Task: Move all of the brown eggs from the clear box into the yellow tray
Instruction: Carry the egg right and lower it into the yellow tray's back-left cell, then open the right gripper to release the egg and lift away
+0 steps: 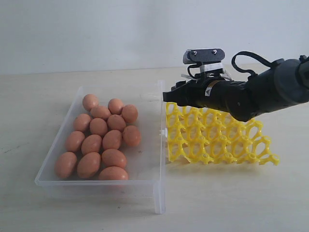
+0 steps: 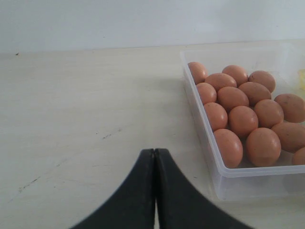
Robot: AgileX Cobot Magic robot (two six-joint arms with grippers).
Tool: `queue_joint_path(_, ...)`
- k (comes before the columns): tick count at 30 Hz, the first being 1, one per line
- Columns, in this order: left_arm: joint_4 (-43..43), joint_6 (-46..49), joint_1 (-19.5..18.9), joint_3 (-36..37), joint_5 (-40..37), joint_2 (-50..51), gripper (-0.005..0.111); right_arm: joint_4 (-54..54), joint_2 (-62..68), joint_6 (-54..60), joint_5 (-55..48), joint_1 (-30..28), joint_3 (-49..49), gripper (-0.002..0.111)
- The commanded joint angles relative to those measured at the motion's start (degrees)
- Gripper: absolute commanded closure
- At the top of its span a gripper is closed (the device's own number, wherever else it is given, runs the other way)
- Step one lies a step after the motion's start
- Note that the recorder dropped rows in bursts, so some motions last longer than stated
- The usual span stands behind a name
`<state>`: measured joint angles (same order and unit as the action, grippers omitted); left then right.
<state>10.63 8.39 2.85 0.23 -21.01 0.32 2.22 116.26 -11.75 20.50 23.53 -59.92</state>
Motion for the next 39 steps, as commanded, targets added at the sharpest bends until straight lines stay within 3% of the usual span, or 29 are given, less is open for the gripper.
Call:
queue_joint_path(1, 0.06, -0.05, -0.06, -0.23, 0.56, -0.32, 0.107, 0.35, 1.63, -0.23, 1.82, -0.51, -2.1, 0.101)
queue_joint_path(28, 0.06, -0.05, -0.06, -0.23, 0.56, -0.32, 0.107, 3.07, 3.75, 0.01, -2.34, -2.33, -5.61, 0.101)
queue_joint_path(30, 0.06, -0.05, -0.06, -0.23, 0.56, -0.32, 0.107, 3.37, 3.75, 0.01, -2.88, -2.33, -5.61, 0.097)
queue_joint_path(34, 0.06, -0.05, -0.06, -0.23, 0.56, -0.32, 0.107, 3.75, 3.75, -0.35, -3.42, -2.33, -5.61, 0.061)
queue_joint_path(35, 0.06, -0.05, -0.06, -0.23, 0.56, -0.32, 0.107, 3.75, 3.75, -0.35, -3.42, -2.33, -5.61, 0.056)
queue_joint_path(39, 0.06, -0.05, -0.06, -0.23, 0.56, -0.32, 0.107, 3.75, 3.75, -0.35, -3.87, -2.33, -5.61, 0.054)
